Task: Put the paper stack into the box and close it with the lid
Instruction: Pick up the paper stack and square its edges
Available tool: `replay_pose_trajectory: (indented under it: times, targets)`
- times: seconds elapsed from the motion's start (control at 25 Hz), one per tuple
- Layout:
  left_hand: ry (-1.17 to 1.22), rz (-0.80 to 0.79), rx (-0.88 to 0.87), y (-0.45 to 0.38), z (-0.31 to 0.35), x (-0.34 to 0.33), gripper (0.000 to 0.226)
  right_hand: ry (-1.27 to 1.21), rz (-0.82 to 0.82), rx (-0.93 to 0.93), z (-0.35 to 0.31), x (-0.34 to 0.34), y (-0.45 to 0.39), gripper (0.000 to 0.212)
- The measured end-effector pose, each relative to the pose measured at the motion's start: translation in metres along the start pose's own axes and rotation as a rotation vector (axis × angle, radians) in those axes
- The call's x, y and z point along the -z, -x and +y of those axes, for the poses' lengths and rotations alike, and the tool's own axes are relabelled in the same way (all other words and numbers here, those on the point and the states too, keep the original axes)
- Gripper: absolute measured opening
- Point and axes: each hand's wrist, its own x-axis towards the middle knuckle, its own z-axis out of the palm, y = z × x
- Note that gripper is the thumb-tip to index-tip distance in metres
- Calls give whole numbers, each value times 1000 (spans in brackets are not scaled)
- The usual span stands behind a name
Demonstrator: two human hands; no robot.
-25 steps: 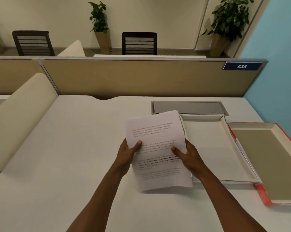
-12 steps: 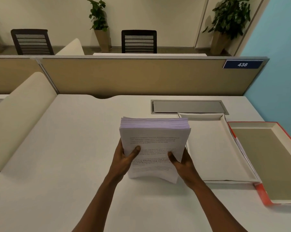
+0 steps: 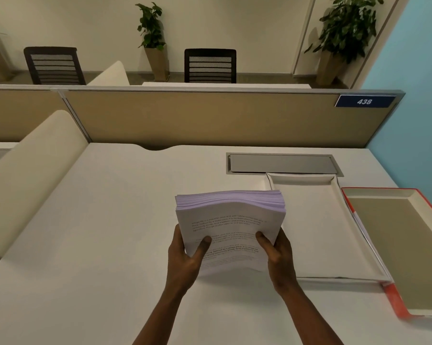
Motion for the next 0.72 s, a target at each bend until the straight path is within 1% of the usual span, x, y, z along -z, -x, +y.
replay_pose_trajectory:
  times: [0.12,0.28,0.32,0.4,0.44,0.64,0.72]
  targets:
    - [-23,17,-3,4,3,-6,47,50,-18,10,0,-2,4,41]
    - [-43,13,6,3,11,-9,41,55,25,20,3,-15,12,33]
    - [-40,15,3,1,11,-9,40,42,43,17,3,-17,12,36]
    - [-42,17,-17,2,12,-10,39,22,80,-6,3,-15,11,49]
    - [-46,14,-25,4,13,-11,40,19,89,-8,4,-12,11,51]
    - [-54,-10,-20,9,12,-13,46,33,97,-7,6,-2,18,51]
    - [-87,-32,-15,6,12,-13,46,73,95,-21,7,0,16,44]
